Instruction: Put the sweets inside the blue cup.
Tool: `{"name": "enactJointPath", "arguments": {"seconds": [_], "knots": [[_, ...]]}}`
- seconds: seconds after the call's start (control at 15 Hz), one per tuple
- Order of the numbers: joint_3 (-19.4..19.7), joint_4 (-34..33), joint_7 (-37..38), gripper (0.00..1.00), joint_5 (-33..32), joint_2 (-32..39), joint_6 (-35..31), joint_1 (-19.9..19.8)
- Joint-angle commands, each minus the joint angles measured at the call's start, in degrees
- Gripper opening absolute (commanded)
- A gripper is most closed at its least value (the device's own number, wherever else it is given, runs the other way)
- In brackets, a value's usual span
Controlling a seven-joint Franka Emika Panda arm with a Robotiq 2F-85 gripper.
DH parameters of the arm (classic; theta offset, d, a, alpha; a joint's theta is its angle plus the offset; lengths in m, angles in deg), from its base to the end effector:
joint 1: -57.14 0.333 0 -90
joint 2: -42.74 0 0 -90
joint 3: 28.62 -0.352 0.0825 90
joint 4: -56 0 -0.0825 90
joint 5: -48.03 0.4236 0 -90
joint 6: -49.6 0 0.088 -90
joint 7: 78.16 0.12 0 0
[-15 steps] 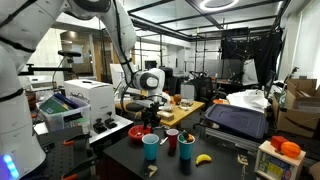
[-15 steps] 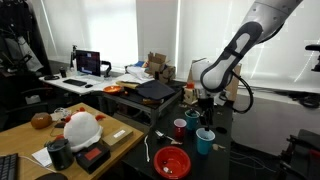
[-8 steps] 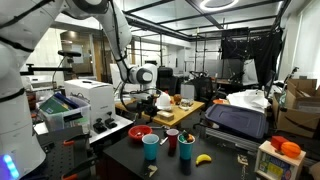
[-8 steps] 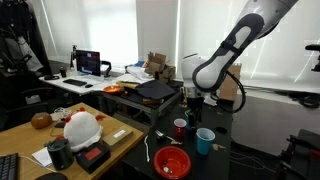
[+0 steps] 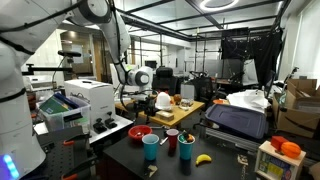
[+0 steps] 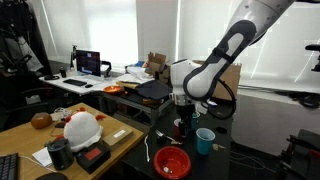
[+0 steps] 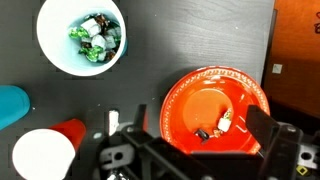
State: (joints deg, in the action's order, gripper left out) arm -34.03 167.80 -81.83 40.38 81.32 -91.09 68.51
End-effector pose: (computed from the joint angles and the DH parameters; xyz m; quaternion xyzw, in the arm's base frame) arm 0.6055 0.1824 0.0979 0.9713 0.2231 -0.0802 0.0170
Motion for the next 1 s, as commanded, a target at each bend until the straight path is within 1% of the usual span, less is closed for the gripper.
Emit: {"name": "enactJointPath", "arguments": {"seconds": [0.0, 0.6, 0.93], "knots": [[0.18, -3.22, 1.61, 1.0, -0.27, 3.24, -1.04, 0.8], [1.1, -12.14, 11.57, 1.0, 1.67, 11.68, -4.04, 3.94], [2.87, -16.94, 19.71, 1.0, 3.51, 16.31, -3.29, 6.35]]}}
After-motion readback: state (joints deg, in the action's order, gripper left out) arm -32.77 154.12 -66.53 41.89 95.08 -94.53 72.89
